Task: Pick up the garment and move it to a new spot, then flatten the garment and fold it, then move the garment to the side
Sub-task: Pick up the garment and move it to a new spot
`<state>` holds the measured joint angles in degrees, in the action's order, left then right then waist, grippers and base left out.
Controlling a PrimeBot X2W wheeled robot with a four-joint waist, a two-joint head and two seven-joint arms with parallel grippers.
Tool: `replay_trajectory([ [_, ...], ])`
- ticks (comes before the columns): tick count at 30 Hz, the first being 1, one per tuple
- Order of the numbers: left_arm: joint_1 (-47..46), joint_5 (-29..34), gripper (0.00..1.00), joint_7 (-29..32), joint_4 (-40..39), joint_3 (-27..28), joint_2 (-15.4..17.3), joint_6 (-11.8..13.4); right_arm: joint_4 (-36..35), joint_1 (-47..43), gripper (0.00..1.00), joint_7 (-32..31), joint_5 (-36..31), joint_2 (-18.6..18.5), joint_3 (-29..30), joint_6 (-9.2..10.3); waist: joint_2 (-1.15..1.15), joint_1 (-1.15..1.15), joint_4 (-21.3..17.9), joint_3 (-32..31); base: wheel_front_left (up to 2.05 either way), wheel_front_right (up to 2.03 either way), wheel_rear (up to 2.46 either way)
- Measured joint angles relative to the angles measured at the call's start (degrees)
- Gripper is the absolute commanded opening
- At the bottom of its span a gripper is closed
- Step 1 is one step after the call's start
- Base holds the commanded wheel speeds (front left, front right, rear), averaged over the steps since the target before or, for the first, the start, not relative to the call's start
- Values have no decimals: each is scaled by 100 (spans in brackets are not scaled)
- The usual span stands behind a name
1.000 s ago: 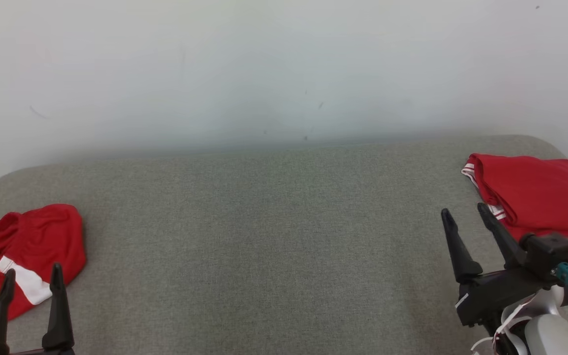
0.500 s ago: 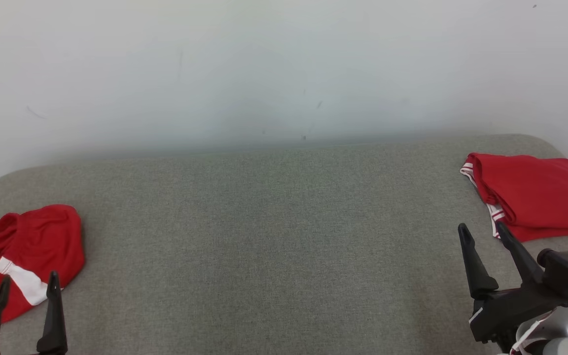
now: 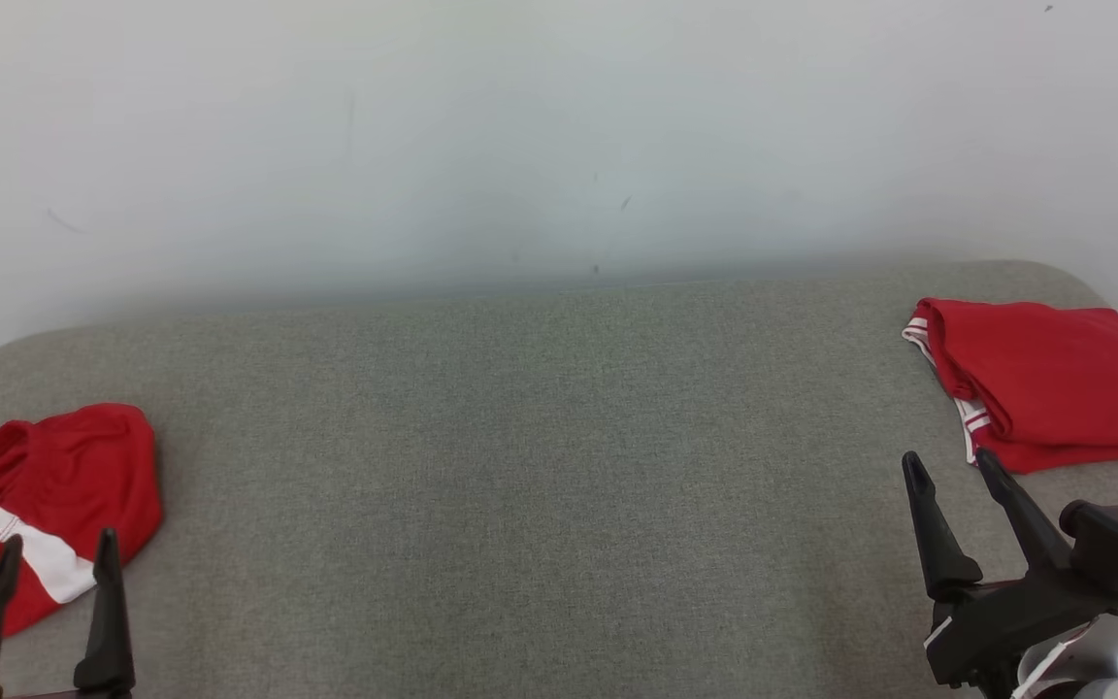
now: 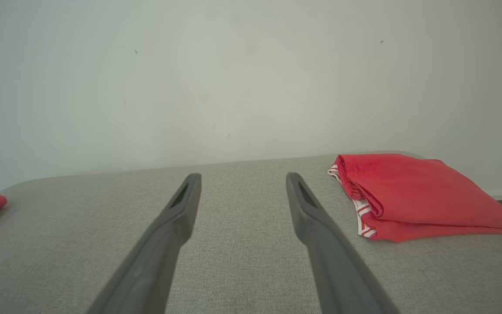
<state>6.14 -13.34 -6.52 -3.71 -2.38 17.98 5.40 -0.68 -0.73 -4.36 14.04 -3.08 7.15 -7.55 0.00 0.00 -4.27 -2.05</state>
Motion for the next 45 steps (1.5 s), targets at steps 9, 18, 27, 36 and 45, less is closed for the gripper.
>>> replay_trajectory([
  [9, -8, -208, 100, -270, -19, 165, -119, 126, -25, -17, 100, 83, 0, 8, -84, 0, 0, 0, 34, -11, 0, 0, 0],
  [18, 6, -294, 100, -417, 32, 221, -156, 170, 41, -18, 100, 116, 9, 10, -119, 0, 0, 0, 113, -27, 0, 0, 0],
  [27, 12, -350, 100, -468, 34, 266, -154, 221, 57, -44, 100, 115, 54, 3, -131, 0, 0, 0, 196, -43, 0, 0, 0],
  [36, 9, -283, 100, -426, 36, 108, -35, 159, 60, -90, 100, 82, 119, -47, -183, 0, 0, 0, 485, -35, 0, 0, 0],
  [45, 10, -303, 100, -426, 22, 116, -4, 171, 116, -116, 100, 83, 180, -65, -237, 0, 0, 0, 932, -57, 0, 0, 0],
])
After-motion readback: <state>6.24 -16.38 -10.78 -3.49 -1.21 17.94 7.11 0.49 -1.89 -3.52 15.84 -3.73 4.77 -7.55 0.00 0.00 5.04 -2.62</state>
